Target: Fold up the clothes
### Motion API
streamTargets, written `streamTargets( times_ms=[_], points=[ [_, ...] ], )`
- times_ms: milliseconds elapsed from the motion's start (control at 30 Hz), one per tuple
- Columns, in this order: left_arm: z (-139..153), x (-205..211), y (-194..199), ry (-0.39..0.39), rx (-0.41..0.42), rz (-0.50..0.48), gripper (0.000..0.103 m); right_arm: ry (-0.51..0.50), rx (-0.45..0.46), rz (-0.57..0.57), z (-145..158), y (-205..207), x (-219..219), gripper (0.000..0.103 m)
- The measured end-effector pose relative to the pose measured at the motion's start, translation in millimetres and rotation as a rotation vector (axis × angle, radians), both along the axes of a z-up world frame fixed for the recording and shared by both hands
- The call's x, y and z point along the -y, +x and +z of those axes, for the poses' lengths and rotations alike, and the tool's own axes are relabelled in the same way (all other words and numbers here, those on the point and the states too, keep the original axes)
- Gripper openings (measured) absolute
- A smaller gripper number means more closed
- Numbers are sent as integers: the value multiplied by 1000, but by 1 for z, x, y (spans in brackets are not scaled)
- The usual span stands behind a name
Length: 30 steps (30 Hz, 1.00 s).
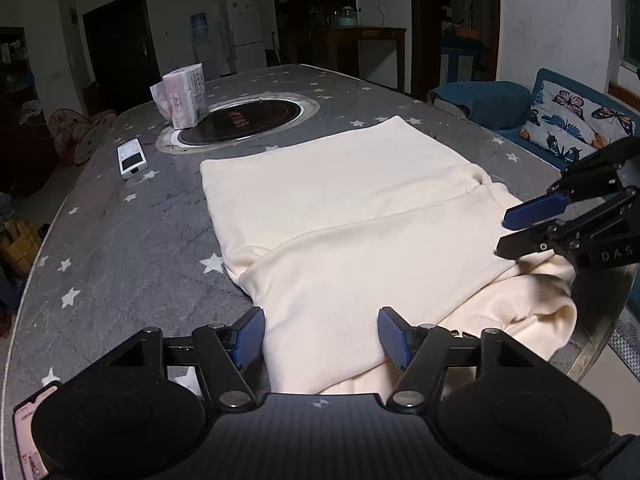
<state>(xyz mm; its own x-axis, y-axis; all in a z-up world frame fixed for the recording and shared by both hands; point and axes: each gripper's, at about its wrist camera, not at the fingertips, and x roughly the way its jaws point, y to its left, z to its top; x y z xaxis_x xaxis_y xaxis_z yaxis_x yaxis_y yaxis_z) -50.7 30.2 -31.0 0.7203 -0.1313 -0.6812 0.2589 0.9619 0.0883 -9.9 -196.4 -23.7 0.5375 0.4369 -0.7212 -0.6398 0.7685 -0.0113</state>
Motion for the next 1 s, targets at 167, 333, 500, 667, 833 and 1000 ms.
streamTargets(
  times_ms=[167, 333, 500, 667, 833, 1000],
  points=[
    [-2, -1, -1, 10, -2, 7, 70, -3, 22, 19, 1, -3, -3, 33],
    [-3, -2, -1, 9, -10, 16, 71, -15, 4, 20, -5, -2, -4, 34],
    [2, 0, 1, 11, -2, 14, 72, 0, 27, 17, 5, 2, -3, 36],
    [6, 2, 8, 3, 3, 16, 74, 4, 55, 14, 7, 12, -7, 39],
    [7, 5, 14, 11, 0, 19, 75, 23, 45, 4, 2, 25, -12, 39],
    [6, 5, 20, 19, -7, 22, 76, 18, 30, 0, -7, 31, -12, 40]
  ],
)
